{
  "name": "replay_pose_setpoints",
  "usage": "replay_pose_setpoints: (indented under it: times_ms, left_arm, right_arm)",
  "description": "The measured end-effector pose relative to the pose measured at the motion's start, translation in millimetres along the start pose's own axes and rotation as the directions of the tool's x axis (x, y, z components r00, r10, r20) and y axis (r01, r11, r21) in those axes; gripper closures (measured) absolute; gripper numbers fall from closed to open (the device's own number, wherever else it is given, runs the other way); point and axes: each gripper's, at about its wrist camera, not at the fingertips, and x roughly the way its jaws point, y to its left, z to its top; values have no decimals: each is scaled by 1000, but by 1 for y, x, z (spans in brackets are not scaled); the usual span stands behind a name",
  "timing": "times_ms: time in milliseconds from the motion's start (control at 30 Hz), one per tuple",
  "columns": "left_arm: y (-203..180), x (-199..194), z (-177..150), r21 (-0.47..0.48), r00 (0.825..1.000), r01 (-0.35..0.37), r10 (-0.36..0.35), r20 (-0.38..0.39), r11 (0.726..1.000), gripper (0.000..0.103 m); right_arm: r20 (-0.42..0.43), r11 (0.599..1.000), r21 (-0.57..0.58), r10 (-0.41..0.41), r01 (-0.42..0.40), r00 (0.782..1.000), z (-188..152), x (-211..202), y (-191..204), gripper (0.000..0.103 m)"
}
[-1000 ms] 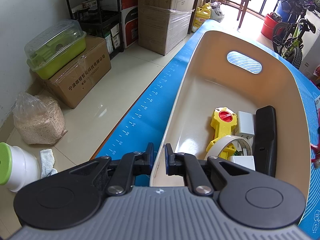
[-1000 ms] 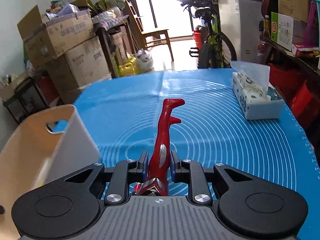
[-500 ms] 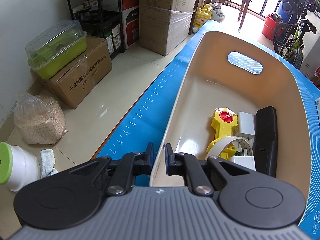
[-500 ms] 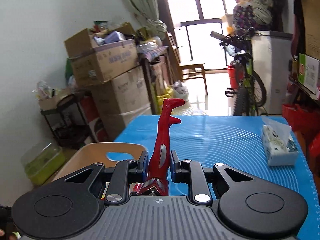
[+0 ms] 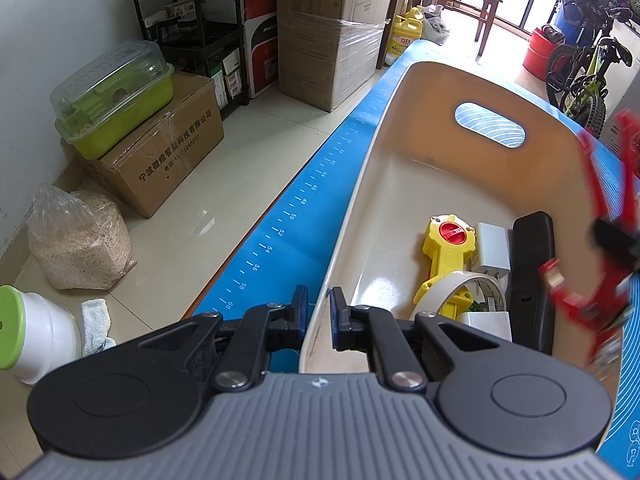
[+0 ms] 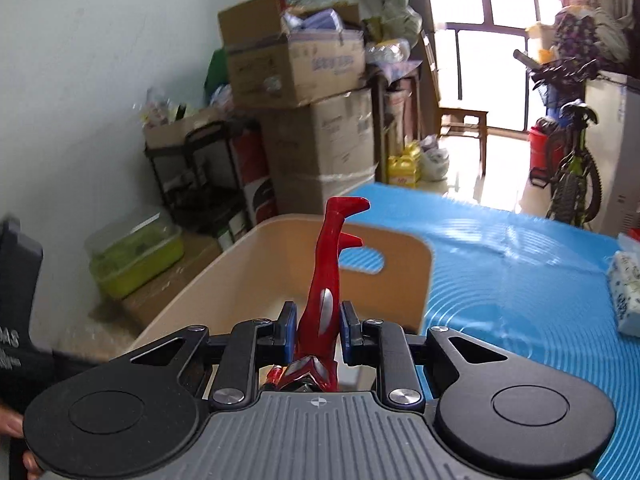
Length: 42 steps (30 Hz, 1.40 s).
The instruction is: Organize rigid objects
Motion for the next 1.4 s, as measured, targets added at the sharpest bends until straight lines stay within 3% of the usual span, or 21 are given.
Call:
replay_pose_setpoints:
  times_ms: [300, 400, 567, 633, 667, 733, 800, 833, 1133, 1400]
  left_arm:
    - [0, 0, -1, 2, 1000, -5, 5, 1, 1000, 90]
    - [0, 0, -1, 4, 1000, -11, 11, 4, 1000, 90]
    - [0, -1, -1, -2, 1000, -12, 12, 2, 1000, 89]
    - [0, -5, 0, -5, 1000, -16, 16, 12, 1000, 88]
    - [1, -9, 0, -8, 1000, -15, 16, 21, 1000, 85]
    - [1, -21, -2, -10, 999, -10, 10, 53, 1000, 53]
    - [-1, -34, -5, -1, 996, -14, 14, 84, 1000, 35]
    - [-3, -40, -7, 8, 995, -14, 13, 97, 1000, 31]
    - [-27, -87, -26, 84, 989, 6, -19, 145, 996, 29]
    - [-49, -128, -46, 125, 980, 43, -66, 189, 991, 29]
  right_arm:
    - [-170, 999, -47, -14, 6, 985, -29, 32, 19, 72]
    - [-186, 997, -79, -15, 0, 982, -33, 33, 26, 70]
    - [-160, 997, -80, -17, 4, 987, -32, 18, 25, 53]
    - [-135, 999, -44, -13, 7, 991, -30, 7, 19, 41]
    - [-124, 1000, -22, -8, 5, 992, -28, 1, 15, 40]
    - [-112, 1000, 4, -15, 16, 994, -25, -10, 8, 33]
    - [-93, 1000, 6, -29, 29, 995, -24, -23, 3, 28]
    - [-83, 999, 5, -39, 39, 996, -24, -30, 1, 26]
    - [-5, 993, 39, -114, 114, 993, -28, -100, -15, 12]
    - [48, 980, 61, -193, 190, 980, -32, -160, -26, 11]
